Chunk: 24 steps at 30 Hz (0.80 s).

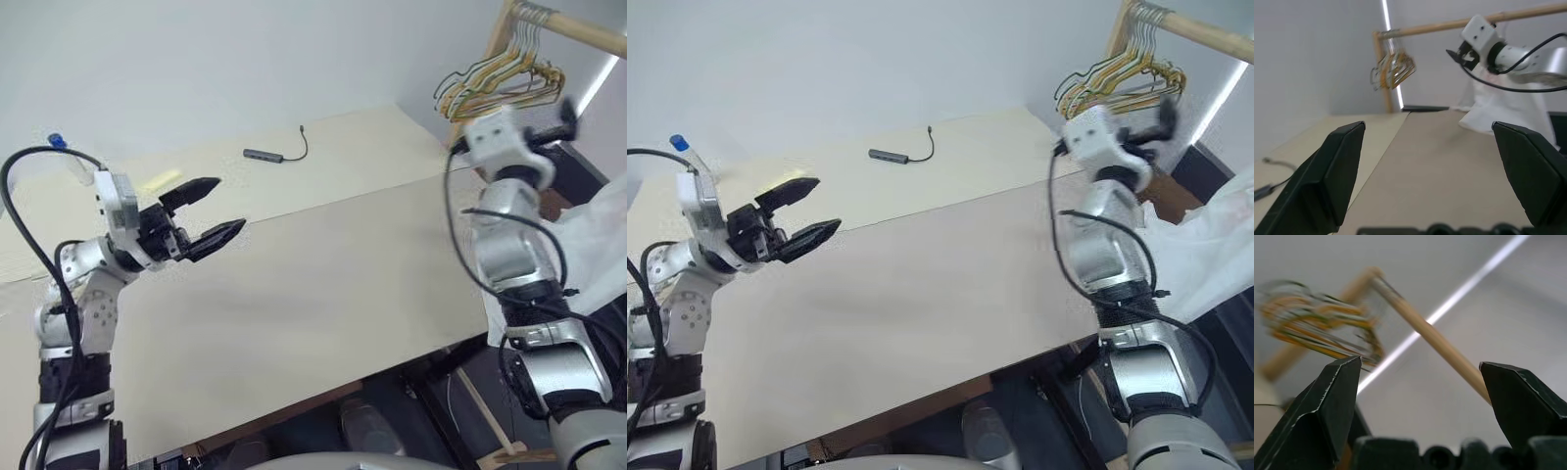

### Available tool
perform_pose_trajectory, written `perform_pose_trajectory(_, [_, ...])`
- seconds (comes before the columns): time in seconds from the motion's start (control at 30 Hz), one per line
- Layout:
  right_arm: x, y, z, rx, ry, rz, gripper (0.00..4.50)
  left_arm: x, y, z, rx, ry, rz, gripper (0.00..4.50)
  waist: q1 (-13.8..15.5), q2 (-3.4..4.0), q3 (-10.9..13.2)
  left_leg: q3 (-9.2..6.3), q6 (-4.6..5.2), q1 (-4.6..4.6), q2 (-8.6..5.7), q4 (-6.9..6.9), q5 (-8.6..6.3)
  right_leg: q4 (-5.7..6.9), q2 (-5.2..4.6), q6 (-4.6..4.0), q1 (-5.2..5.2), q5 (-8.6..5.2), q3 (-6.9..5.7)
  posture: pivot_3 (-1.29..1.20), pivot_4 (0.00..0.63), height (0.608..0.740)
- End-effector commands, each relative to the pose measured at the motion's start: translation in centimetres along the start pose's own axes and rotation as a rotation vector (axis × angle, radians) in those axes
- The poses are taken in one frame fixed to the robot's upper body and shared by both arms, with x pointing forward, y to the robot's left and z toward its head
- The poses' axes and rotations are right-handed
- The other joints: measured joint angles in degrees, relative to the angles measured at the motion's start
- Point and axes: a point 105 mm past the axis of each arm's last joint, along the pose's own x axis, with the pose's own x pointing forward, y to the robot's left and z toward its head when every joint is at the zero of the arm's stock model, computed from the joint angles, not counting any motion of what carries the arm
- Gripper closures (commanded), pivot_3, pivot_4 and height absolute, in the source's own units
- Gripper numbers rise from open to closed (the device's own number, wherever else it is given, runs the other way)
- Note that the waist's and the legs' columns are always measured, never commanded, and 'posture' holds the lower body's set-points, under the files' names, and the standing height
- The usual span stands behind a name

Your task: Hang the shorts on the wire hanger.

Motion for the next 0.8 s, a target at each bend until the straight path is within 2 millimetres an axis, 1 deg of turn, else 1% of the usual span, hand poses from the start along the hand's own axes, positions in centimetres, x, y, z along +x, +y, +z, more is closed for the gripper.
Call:
perform_pose_trajectory(0.03, [-1.5, 2.7, 2.6, 0.072, -0.145, 0.258, 0.03, -1.4, 0.1, 0.9, 0.042, 0.013, 0.062, 0.00, 1.10, -0.08, 0.04, -0.04, 0.00, -0.02, 0.00, 0.00, 0.00, 0.00, -0.01, 0.00, -0.01, 0.00, -0.02, -0.02, 0.000, 0.740])
perform_pose_trajectory(0.07, [-2.5, 4.1, 2.5, 0.023, -0.182, 0.367, 0.03, -1.9, -0.1, 0.5, 0.044, 0.035, 0.072, 0.00, 1.91, -0.16, 0.07, -0.10, 0.00, -0.04, 0.00, 0.00, 0.00, -0.01, -0.03, 0.00, -0.04, 0.00, -0.03, -0.02, 0.000, 0.740])
perform_pose_trajectory(0.1, [-3.9, 5.9, 2.2, -0.035, -0.211, 0.511, 0.03, -2.4, -0.2, 0.0, 0.045, 0.066, 0.095, 0.00, 2.46, -0.19, 0.09, -0.12, 0.00, -0.06, 0.00, 0.00, 0.00, -0.01, -0.04, 0.00, -0.05, 0.00, -0.04, 0.01, 0.000, 0.740])
perform_pose_trajectory(0.17, [-6.0, 8.1, 1.2, -0.108, -0.240, 0.675, 0.03, -3.3, -0.4, -0.6, 0.039, 0.101, 0.128, 0.00, 4.32, -0.29, 0.10, -0.11, 0.01, -0.05, -0.02, 0.00, -0.01, -0.06, -0.08, 0.01, -0.05, 0.00, -0.05, 0.03, 0.000, 0.740])
perform_pose_trajectory(0.27, [-8.2, 9.9, 0.9, -0.059, -0.245, 0.853, 0.03, -4.4, -1.3, -1.1, 0.031, 0.144, 0.151, 0.00, 6.93, -0.60, 0.23, -0.01, 0.01, -0.04, 0.01, 0.00, -0.02, -0.04, -0.07, -0.02, -0.06, 0.01, -0.13, 0.08, 0.000, 0.740])
perform_pose_trajectory(0.37, [-9.9, 10.8, 1.6, -0.041, -0.301, 0.980, 0.03, -5.0, -2.5, -1.7, 0.022, 0.184, 0.161, 0.00, 9.42, -0.76, 0.34, 0.15, 0.01, -0.02, 0.02, 0.00, -0.01, -0.01, -0.07, -0.05, -0.06, 0.03, -0.15, 0.11, 0.000, 0.740])
perform_pose_trajectory(0.4, [-10.4, 10.9, 1.9, -0.028, -0.319, 1.016, 0.03, -5.2, -3.0, -1.9, 0.018, 0.192, 0.160, 0.00, 10.04, -0.79, 0.35, 0.22, 0.01, -0.01, 0.04, 0.00, -0.01, -0.01, -0.04, -0.06, -0.07, 0.04, -0.15, 0.16, 0.000, 0.740])
perform_pose_trajectory(0.47, [-11.0, 11.2, 2.2, -0.041, -0.361, 1.072, 0.03, -5.2, -3.7, -2.1, 0.016, 0.202, 0.165, 0.00, 11.66, -0.90, 0.37, 0.21, 0.01, -0.01, 0.07, 0.00, -0.01, -0.01, -0.01, -0.08, -0.08, 0.05, -0.21, 0.16, 0.000, 0.740])
perform_pose_trajectory(0.57, [-11.3, 11.5, 2.0, -0.099, -0.399, 1.121, 0.03, -5.3, -4.2, -2.4, 0.015, 0.211, 0.177, 0.00, 13.80, -0.98, 0.40, 0.22, 0.00, -0.02, 0.06, 0.00, -0.01, -0.02, -0.02, -0.12, -0.07, 0.06, -0.29, 0.20, 0.000, 0.740])
perform_pose_trajectory(0.7, [-10.5, 11.4, 1.7, -0.145, -0.408, 1.121, 0.03, -5.2, -4.4, -2.5, 0.022, 0.213, 0.190, 0.00, 16.11, -1.05, 0.42, 0.23, -0.04, -0.02, 0.04, 0.02, 0.02, -0.02, -0.02, -0.17, -0.05, 0.08, -0.36, 0.21, 0.000, 0.740])
perform_pose_trajectory(0.8, [-10.1, 11.5, 1.7, -0.158, -0.410, 1.115, 0.03, -4.9, -4.1, -2.4, 0.036, 0.210, 0.207, 0.00, 16.80, -1.07, 0.42, 0.22, -0.05, -0.02, 0.05, 0.02, 0.03, -0.02, -0.02, -0.22, -0.05, 0.08, -0.42, 0.22, 0.000, 0.740])
